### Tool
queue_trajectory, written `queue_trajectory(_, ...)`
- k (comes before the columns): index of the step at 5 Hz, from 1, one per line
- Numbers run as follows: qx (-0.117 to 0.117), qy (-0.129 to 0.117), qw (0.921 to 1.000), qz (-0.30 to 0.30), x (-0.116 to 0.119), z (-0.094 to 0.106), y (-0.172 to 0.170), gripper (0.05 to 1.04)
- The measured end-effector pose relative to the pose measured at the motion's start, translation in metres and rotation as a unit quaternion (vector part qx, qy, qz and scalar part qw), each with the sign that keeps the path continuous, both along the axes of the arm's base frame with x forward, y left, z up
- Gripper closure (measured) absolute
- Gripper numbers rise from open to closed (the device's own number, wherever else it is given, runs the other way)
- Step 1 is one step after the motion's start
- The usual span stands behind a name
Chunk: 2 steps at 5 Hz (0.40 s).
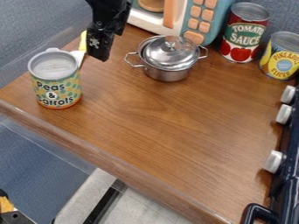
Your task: Put the knife on the lower part of the table.
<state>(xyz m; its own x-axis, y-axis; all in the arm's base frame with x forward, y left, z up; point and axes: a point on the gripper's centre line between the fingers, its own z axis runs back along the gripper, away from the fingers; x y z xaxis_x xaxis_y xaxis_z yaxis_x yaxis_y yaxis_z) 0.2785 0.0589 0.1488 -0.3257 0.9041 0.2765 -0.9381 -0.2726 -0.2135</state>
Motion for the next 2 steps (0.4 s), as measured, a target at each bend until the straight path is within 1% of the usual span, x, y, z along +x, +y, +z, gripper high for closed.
queue_trajectory(1,-0.001,0.012,0.9999,-0.004,0.001,-0.006,-0.001,0.083)
queue_trajectory(2,0.012,0.018,0.9997,-0.008,0.005,-0.009,0.03,0.083)
